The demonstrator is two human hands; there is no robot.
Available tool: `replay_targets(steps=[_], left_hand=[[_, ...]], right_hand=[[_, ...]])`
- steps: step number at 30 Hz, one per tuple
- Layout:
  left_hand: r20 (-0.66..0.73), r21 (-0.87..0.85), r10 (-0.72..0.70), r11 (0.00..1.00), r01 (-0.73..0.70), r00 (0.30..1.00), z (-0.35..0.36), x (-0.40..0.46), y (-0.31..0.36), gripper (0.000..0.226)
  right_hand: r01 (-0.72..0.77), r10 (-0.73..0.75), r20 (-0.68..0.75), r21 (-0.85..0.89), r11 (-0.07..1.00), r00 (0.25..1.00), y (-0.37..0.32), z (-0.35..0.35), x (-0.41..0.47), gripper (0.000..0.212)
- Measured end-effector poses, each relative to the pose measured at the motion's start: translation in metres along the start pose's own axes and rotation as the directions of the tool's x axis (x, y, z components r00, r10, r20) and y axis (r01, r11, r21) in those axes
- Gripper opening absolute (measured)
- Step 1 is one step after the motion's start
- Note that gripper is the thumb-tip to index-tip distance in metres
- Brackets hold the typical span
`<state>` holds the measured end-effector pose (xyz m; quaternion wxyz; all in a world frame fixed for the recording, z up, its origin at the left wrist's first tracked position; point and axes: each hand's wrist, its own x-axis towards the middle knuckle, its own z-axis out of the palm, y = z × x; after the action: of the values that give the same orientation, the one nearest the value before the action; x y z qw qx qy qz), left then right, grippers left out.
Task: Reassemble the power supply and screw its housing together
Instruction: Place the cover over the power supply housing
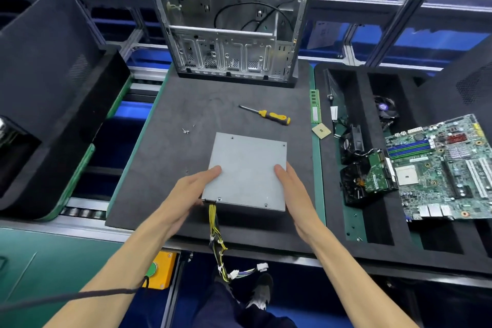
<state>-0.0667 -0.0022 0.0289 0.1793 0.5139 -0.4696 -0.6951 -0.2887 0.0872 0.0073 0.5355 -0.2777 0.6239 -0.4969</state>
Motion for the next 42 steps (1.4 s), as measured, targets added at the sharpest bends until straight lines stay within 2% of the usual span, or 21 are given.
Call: replay_targets(steps=[3, 10, 16, 22, 25, 30, 34, 37, 40, 42], left_hand=[[0.023, 0.008, 0.014, 1.0, -0.015, 1.0, 0.0, 0.001, 0.0, 0.047], [0.023, 0.004, 0.042, 0.999, -0.042, 0.999, 0.007, 0.014, 0.017, 0.037], [0.018, 0.024, 0.035, 0.999, -0.036, 0.999, 0.007, 0.022, 0.016, 0.032], [0.064, 0.083, 0.003, 0.997, -0.008, 0.998, 0.004, 0.029, 0.02, 0.038], [0.081, 0.141, -0.02, 0.99, 0.008, 0.997, 0.002, 0.034, 0.025, 0.04], [0.091, 0.318, -0.068, 0.948, 0.036, 0.994, -0.006, 0.04, 0.036, 0.042], [0.104, 0.436, -0.136, 0.896, 0.078, 0.985, -0.015, 0.046, 0.044, 0.047], [0.127, 0.486, -0.162, 0.87, 0.081, 0.979, -0.018, 0.048, 0.048, 0.053], [0.077, 0.498, -0.159, 0.861, 0.1, 0.984, -0.014, 0.052, 0.051, 0.062], [0.0, 0.517, -0.163, 0.845, 0.139, 0.987, -0.01, 0.057, 0.053, 0.072]], right_hand=[[0.003, -0.003, -0.018, -0.027, 1.0, 1.0, -0.001, -0.002, 0.003, 0.049], [0.031, -0.037, -0.11, -0.055, 0.998, 0.993, -0.015, 0.001, 0.014, 0.039], [0.095, -0.116, -0.109, -0.183, 0.979, 0.987, -0.017, 0.003, 0.014, 0.04], [0.041, -0.083, -0.167, -0.243, 0.969, 0.982, -0.02, 0.005, 0.019, 0.029], [0.017, -0.06, -0.171, -0.244, 0.97, 0.984, -0.019, 0.003, 0.025, 0.028], [-0.008, -0.026, -0.154, -0.215, 0.977, 0.988, -0.021, 0.001, 0.031, 0.039], [0.043, -0.068, -0.113, -0.213, 0.976, 0.991, -0.019, 0.0, 0.037, 0.03], [-0.006, -0.025, -0.146, -0.212, 0.977, 0.989, -0.026, -0.009, 0.042, 0.027], [-0.06, 0.02, -0.121, -0.34, 0.939, 0.992, -0.042, -0.025, 0.057, 0.03], [-0.026, -0.052, -0.156, -0.458, 0.889, 0.986, -0.056, -0.031, 0.072, 0.025]])
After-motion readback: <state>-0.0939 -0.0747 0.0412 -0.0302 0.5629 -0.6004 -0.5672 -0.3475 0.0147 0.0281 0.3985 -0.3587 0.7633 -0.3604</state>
